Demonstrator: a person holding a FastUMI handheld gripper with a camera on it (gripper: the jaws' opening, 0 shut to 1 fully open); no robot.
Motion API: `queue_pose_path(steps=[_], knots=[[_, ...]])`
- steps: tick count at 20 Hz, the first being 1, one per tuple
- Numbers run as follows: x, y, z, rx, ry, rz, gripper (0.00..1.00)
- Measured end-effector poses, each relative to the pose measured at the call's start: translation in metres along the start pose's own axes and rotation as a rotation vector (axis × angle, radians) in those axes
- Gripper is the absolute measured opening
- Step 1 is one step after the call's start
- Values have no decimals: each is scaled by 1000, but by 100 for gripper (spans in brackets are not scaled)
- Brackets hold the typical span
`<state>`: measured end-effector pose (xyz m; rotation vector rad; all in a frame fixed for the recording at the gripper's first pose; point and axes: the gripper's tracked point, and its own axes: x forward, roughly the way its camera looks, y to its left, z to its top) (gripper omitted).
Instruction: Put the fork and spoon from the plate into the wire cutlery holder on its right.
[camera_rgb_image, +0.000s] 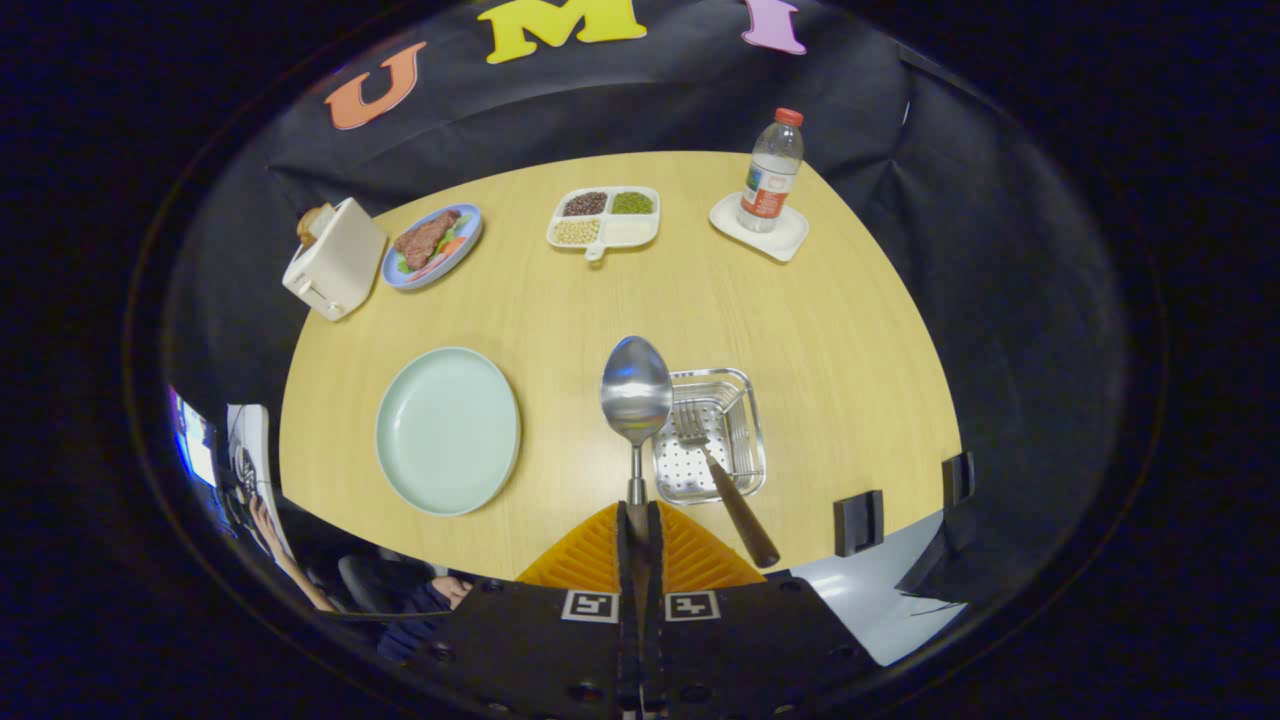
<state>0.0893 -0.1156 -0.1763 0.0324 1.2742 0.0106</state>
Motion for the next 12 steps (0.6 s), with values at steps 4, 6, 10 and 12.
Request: queue_pose_path(steps=[4, 6, 10, 12], knots=[[12, -9, 3, 13, 11, -4, 2], [13, -12, 5, 21, 16, -7, 2], [15, -18, 5, 32, 20, -22, 5], [4, -24, 4, 36, 6, -28, 7]])
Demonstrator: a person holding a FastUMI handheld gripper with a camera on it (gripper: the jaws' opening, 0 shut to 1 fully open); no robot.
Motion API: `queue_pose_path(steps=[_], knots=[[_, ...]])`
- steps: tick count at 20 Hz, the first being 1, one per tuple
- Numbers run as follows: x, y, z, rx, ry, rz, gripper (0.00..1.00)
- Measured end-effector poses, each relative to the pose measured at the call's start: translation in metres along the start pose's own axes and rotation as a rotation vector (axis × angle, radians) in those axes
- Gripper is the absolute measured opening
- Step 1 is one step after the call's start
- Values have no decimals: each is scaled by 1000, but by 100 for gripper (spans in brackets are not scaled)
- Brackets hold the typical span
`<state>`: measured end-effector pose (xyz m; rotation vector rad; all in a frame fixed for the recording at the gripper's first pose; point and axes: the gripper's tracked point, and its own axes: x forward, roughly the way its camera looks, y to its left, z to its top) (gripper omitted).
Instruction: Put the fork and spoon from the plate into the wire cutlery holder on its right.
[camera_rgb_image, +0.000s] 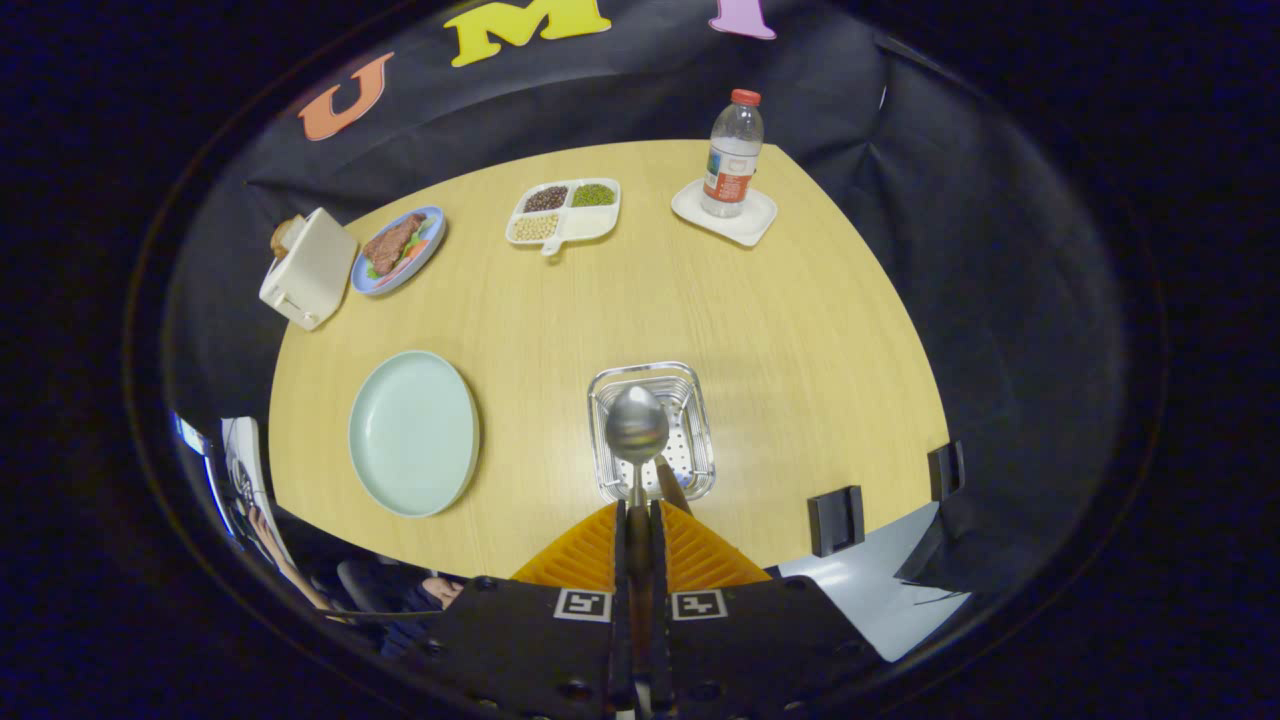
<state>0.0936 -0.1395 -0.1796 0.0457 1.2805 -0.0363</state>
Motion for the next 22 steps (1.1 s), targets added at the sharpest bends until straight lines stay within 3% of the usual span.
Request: queue_pose_path(steps=[3, 5, 9, 11, 15, 22], knots=[[2, -1, 4, 20, -28, -8, 14], [-2, 1, 8, 41, -39, 2, 30], [-4, 7, 9, 47, -78, 7, 53], [-8, 9, 15, 23, -147, -22, 70], [-20, 21, 19, -29, -286, -99, 92], [-56, 93, 5, -45, -505, -10, 96]])
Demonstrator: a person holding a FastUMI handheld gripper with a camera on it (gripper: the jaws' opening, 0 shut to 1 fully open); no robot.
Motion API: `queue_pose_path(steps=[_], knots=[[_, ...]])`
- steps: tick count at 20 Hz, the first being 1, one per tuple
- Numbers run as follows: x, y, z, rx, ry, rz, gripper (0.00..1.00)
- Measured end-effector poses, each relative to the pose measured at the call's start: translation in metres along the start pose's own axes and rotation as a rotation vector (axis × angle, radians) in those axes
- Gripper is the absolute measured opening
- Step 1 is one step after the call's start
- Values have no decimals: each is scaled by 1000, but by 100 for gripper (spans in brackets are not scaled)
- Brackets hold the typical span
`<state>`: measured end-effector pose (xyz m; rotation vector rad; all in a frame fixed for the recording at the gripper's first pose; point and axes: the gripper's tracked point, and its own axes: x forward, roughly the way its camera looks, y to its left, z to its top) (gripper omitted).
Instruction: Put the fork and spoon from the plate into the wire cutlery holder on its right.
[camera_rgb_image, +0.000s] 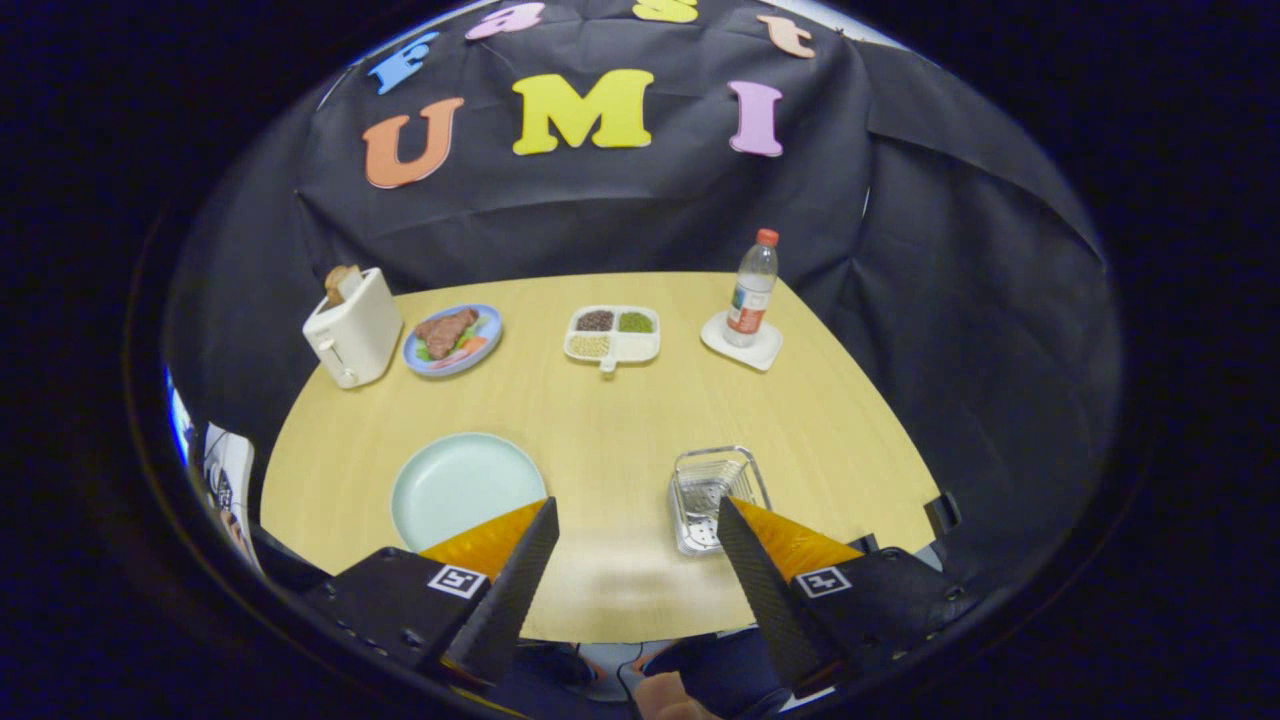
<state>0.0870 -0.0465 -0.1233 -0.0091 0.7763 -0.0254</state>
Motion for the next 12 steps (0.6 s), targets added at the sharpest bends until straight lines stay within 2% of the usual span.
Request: queue_pose_path(steps=[5, 9, 12], knots=[[-43, 29, 19, 11, -242, 41, 96], [-93, 31, 34, 47, -472, 77, 96], [-125, 29, 25, 57, -589, 72, 95]])
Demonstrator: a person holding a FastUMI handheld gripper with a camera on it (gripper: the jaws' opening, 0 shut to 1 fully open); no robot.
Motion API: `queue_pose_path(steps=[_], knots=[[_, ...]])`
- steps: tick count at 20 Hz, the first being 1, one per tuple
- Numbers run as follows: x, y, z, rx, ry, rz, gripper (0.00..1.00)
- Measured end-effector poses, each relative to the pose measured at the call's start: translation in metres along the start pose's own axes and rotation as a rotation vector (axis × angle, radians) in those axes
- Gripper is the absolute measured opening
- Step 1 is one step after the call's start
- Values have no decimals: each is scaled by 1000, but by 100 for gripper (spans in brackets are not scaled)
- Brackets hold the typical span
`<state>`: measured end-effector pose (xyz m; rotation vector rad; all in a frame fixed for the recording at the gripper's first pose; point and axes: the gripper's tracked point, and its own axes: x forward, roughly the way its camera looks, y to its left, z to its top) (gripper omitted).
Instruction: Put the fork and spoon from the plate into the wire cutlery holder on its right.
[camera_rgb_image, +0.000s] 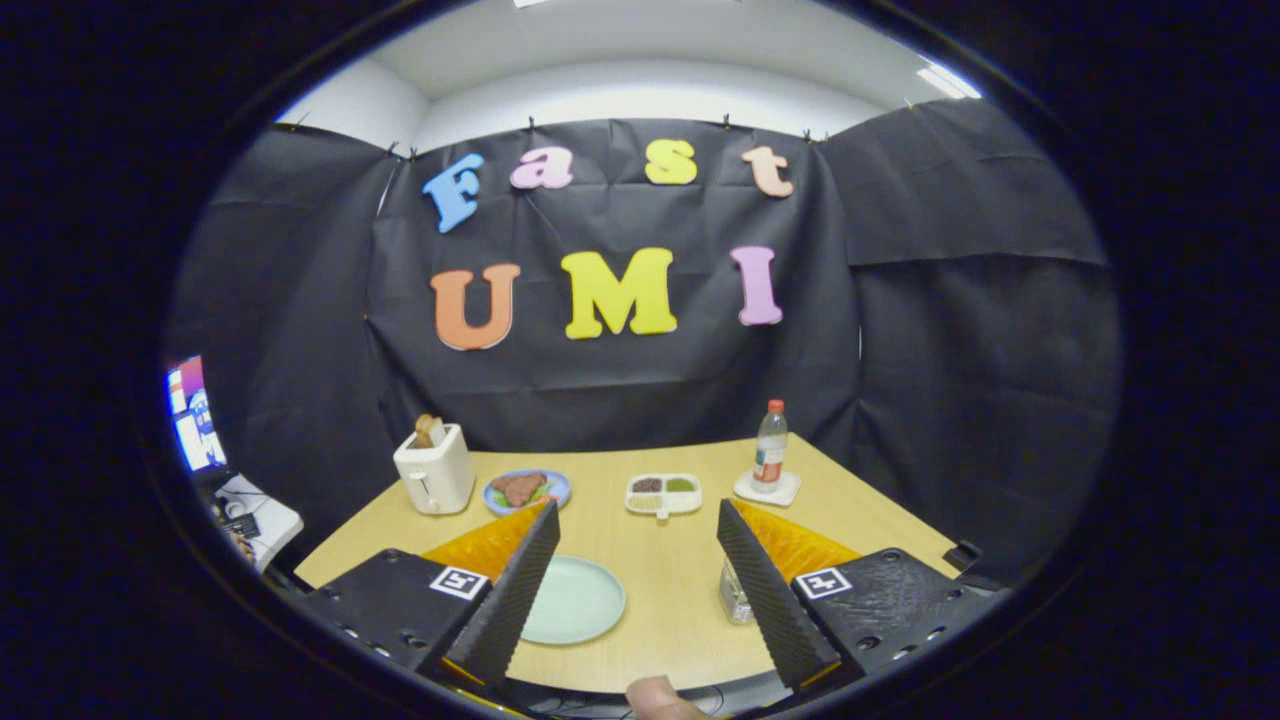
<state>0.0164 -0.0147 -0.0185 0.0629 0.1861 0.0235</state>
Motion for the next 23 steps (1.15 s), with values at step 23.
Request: queue_pose_path(steps=[23], knots=[[-87, 32, -4, -78, -72, 3, 96]])
